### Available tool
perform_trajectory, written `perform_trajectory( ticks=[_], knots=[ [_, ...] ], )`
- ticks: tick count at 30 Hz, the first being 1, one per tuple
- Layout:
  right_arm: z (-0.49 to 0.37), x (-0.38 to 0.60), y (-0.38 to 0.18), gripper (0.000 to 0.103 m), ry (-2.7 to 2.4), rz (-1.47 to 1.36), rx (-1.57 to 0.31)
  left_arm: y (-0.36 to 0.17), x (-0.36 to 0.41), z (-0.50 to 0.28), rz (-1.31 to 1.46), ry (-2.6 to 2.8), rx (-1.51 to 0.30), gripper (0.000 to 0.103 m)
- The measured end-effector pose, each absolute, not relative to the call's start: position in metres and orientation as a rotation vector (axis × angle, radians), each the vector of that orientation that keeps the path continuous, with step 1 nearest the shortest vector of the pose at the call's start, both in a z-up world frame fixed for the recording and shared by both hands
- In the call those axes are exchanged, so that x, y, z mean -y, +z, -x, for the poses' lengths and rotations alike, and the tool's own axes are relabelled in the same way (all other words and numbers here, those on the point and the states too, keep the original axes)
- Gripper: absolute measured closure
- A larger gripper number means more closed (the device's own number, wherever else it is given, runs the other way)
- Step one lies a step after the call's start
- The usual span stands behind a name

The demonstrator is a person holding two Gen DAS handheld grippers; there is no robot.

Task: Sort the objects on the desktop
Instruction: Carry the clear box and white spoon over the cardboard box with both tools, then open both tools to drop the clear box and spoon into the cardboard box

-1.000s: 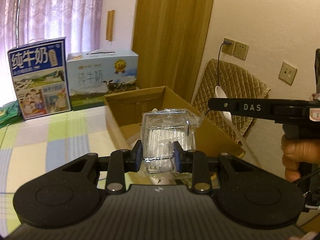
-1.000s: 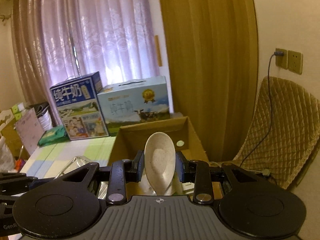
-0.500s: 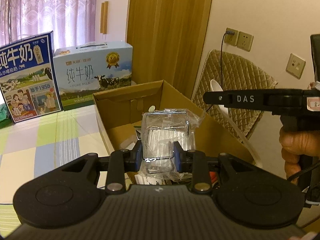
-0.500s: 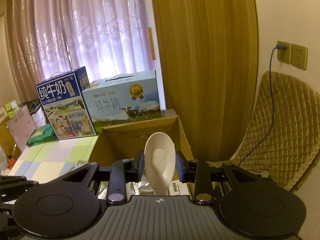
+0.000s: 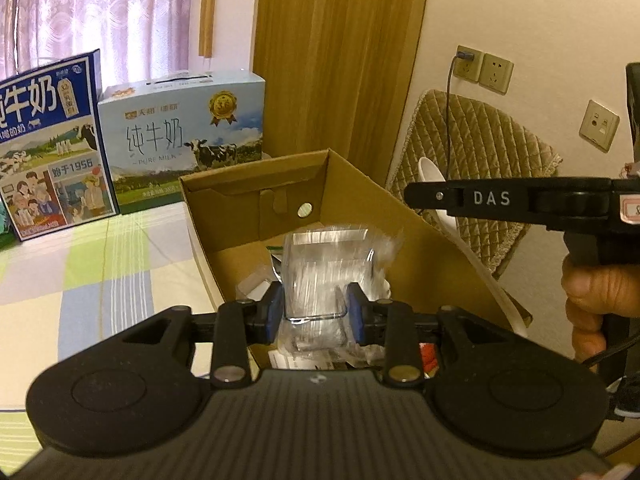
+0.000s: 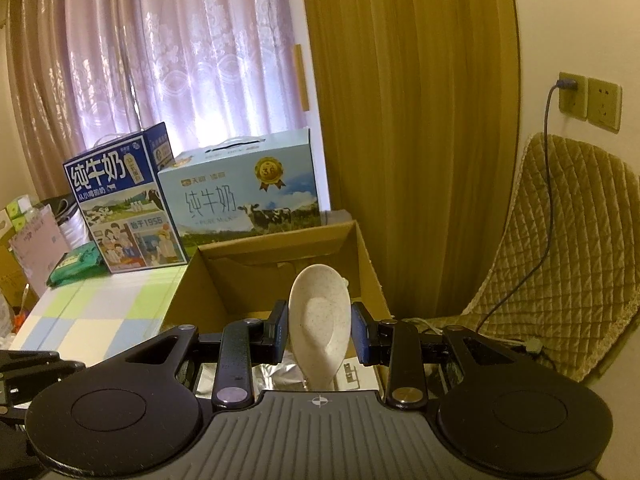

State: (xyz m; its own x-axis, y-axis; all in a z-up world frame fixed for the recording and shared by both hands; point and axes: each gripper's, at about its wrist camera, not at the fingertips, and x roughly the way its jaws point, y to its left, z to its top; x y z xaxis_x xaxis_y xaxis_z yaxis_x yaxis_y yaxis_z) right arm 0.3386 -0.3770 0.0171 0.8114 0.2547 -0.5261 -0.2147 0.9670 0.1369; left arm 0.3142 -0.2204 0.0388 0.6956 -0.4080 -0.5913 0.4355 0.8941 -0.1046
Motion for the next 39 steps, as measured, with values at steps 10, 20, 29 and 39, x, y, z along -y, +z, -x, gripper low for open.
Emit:
perform_trajectory(
  ticks=[10,20,29,39],
  knots=[
    [-0.340,0.372,0.017,0.073,0.258,-0.067,-0.574,0.038,0.209,-0.313,-0.047,-0.454,-0.652,0.075],
    [-0.347,0.360,0.019,0.073,0.278,-0.067,-0.576,0.038,0.194,-0.309,-0.033,-0.437,-0.653,0.069],
    [-0.345,0.364,0.023,0.045,0.266,-0.115,-0.567,0.036,0.183,-0.300,-0.020,-0.403,-0.656,0.044],
    [-0.294,0.387,0.034,0.018,0.227,-0.133,-0.565,0.053,0.170,-0.263,0.013,-0.349,-0.649,0.002]
  ],
)
